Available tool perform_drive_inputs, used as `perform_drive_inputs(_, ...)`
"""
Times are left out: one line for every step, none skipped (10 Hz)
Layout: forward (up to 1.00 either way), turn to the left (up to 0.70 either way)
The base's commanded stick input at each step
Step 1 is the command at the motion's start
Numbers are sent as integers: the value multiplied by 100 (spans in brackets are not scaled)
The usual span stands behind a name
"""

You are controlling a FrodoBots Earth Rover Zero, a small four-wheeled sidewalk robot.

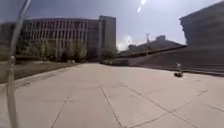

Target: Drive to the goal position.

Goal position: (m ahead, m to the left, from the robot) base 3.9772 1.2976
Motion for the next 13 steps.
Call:
perform_drive_inputs(85, 0)
perform_drive_inputs(85, -1)
perform_drive_inputs(85, -2)
perform_drive_inputs(85, -3)
perform_drive_inputs(85, -27)
perform_drive_inputs(85, -29)
perform_drive_inputs(85, -24)
perform_drive_inputs(85, -15)
perform_drive_inputs(85, -7)
perform_drive_inputs(85, 0)
perform_drive_inputs(85, 0)
perform_drive_inputs(85, 0)
perform_drive_inputs(85, 0)
